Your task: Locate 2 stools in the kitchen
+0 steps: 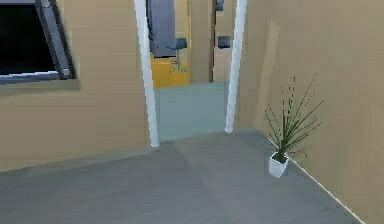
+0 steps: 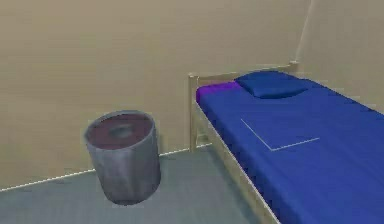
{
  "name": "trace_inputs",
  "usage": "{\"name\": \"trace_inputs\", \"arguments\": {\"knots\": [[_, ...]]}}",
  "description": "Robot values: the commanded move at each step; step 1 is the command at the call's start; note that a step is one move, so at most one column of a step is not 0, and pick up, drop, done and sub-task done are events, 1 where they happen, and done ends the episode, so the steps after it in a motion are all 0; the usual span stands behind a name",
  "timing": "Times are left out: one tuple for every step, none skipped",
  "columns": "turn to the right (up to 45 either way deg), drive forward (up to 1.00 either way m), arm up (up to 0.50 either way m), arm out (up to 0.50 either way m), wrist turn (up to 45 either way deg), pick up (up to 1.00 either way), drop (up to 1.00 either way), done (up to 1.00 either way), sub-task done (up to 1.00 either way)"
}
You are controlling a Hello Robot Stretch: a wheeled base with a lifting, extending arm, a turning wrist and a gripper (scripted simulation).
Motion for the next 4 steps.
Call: {"name": "trace_inputs", "arguments": {"knots": [[0.0,1.0,0.0,0.0,0.0,0.0,0.0,0.0,0.0],[0.0,0.9,0.0,0.0,0.0,0.0,0.0,0.0,0.0],[-12.0,0.0,0.0,0.0,0.0,0.0,0.0,0.0,0.0],[0.0,1.0,0.0,0.0,0.0,0.0,0.0,0.0,0.0]]}}
